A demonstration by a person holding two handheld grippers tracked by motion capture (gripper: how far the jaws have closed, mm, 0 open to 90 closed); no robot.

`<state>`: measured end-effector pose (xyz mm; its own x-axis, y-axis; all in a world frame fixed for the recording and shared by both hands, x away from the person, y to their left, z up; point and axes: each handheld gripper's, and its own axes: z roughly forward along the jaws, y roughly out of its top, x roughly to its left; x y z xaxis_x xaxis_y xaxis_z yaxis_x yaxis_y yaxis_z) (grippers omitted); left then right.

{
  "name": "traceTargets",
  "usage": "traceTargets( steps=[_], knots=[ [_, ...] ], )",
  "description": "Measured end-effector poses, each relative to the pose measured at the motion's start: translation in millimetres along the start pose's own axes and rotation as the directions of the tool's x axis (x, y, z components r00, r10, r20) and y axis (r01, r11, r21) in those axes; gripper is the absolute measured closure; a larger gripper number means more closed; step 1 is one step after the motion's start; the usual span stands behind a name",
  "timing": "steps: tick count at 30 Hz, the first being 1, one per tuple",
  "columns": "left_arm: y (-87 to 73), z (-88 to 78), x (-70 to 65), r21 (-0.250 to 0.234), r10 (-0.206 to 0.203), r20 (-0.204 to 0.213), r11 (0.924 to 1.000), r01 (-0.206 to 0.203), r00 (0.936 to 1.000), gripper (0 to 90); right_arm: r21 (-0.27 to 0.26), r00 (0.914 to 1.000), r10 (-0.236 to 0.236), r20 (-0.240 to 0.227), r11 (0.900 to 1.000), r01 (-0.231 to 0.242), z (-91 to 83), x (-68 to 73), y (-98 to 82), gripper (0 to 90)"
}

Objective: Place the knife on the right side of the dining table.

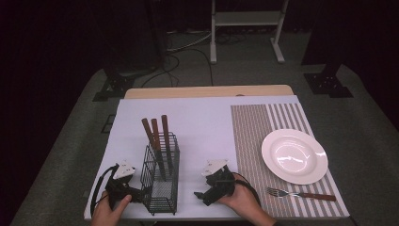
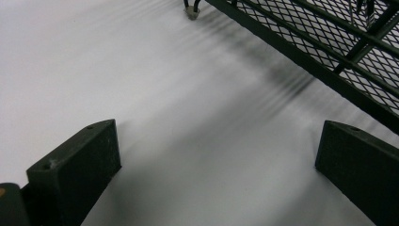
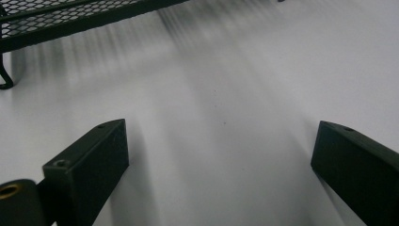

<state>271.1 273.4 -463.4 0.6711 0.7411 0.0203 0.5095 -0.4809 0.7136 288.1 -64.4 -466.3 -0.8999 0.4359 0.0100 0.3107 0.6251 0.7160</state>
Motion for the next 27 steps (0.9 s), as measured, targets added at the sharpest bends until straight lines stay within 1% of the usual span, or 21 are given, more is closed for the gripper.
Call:
traceTargets(
  steps=[4, 14, 16, 23, 27],
  knots=[
    [0.1, 0.1, 0.1, 0.000, 0.000, 0.000, 1.0000, 0.000, 1.0000, 0.0, -0.003, 1.0000, 0.002, -0.001, 1.000, -0.002, -0.1, -0.6, 0.0, 3.8],
    [-0.2, 0.0, -0.1, -0.002, 0.002, -0.001, 1.0000, -0.002, 1.0000, 0.0, 0.026, 0.9999, 0.011, 0.008, 1.000, -0.011, -0.3, -1.1, 5.1, 4.7],
    [0.0, 0.0, -0.1, 0.000, 0.001, -0.001, 1.0000, -0.001, 1.0000, 0.0, 0.023, 0.9996, 0.025, 0.015, 0.999, -0.025, -0.6, -3.4, 7.2, 4.7],
    [-0.1, -0.1, 0.0, 0.001, 0.002, -0.001, 1.0000, -0.002, 1.0000, 0.0, 0.008, 0.9994, 0.033, 0.009, 0.999, -0.033, -4.6, -7.3, 14.5, 4.7],
    [-0.1, -0.1, 0.0, 0.001, 0.003, -0.001, 1.0000, -0.003, 1.0000, 0.0, -0.012, 0.9994, 0.030, 0.014, 0.999, -0.030, -11.1, -11.5, 20.1, 4.9]
  ],
)
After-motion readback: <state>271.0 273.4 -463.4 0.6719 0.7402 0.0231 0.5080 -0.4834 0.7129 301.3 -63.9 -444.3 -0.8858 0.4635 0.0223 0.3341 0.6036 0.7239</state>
